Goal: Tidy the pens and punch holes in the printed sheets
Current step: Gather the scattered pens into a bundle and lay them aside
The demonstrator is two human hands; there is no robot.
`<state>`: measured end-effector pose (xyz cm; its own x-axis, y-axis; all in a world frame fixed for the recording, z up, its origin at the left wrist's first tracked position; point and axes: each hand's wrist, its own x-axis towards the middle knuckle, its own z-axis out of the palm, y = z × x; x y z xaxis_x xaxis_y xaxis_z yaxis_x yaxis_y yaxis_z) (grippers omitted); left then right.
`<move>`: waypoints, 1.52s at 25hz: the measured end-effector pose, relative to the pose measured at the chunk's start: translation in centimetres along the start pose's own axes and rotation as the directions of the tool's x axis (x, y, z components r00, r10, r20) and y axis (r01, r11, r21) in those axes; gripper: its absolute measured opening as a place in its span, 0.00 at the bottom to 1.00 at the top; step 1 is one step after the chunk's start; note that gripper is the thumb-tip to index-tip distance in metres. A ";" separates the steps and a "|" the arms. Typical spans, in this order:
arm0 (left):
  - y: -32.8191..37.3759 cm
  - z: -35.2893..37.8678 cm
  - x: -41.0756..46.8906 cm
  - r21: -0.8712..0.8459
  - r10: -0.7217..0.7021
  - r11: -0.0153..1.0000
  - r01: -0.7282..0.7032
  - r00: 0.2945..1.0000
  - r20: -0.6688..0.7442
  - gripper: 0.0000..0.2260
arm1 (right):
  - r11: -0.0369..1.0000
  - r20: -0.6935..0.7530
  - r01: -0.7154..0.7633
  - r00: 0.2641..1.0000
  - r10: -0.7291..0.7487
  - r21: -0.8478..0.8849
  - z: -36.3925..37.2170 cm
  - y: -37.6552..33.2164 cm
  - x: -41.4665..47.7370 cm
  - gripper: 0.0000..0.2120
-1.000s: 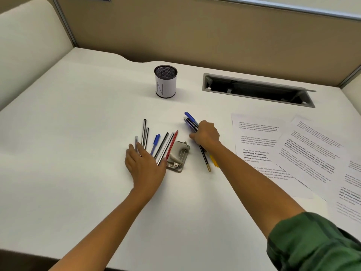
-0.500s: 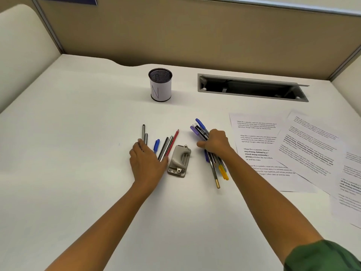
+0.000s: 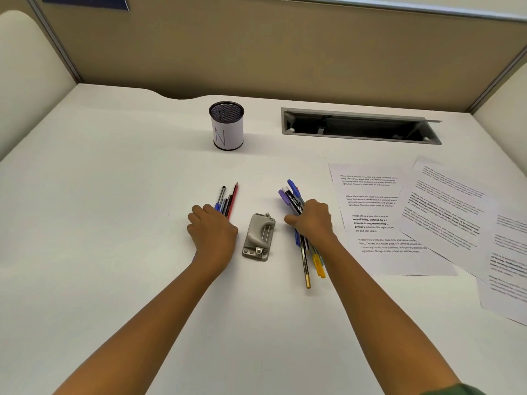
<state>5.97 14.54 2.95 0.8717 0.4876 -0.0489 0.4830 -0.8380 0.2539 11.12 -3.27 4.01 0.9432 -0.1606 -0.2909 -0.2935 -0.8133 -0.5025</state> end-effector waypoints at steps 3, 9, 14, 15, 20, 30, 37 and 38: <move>0.1 0.7 -0.1 0.065 0.004 0.998 -0.002 1.000 -0.030 0.11 | 1.000 -0.010 -0.008 1.000 0.008 0.001 0.0 0.0 0.0 0.17; 0.0 1.3 -0.1 0.036 -0.006 0.999 0.007 0.999 -0.034 0.11 | 1.000 -0.038 -0.015 0.999 0.015 0.012 0.2 0.2 -0.3 0.16; -0.1 1.2 0.3 0.056 0.015 0.998 -0.014 1.000 -0.005 0.12 | 1.000 -0.054 -0.020 0.998 0.021 0.016 0.2 0.3 -0.5 0.16; -0.2 1.2 0.3 0.069 0.033 0.997 -0.033 0.999 -0.002 0.13 | 1.000 -0.055 -0.017 0.998 0.018 0.017 0.2 0.3 -0.5 0.16; -0.2 1.0 0.1 0.121 0.100 0.988 -0.098 0.995 -0.012 0.17 | 1.000 -0.068 -0.020 0.997 0.021 0.013 0.4 0.3 -0.4 0.16; -2.3 -2.4 2.6 -0.488 0.056 0.871 0.065 0.971 0.231 0.08 | 0.914 0.239 -0.181 0.966 0.096 0.363 -3.3 -0.7 -1.2 0.11; -2.6 -5.3 0.8 -0.898 0.080 0.409 0.164 0.973 0.214 0.02 | 0.731 0.087 0.107 0.971 -0.221 0.674 -0.6 -8.2 -6.7 0.04; -2.6 -5.9 0.6 -0.909 0.090 0.405 0.097 0.985 0.144 0.02 | 0.737 0.044 0.171 0.964 -0.262 0.654 0.3 -9.3 -7.5 0.04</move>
<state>4.74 18.41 8.00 0.9142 0.3700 -0.1650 0.2044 -0.0694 0.9764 6.72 5.65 10.66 0.9793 0.0831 -0.1846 -0.1574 -0.2612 -0.9524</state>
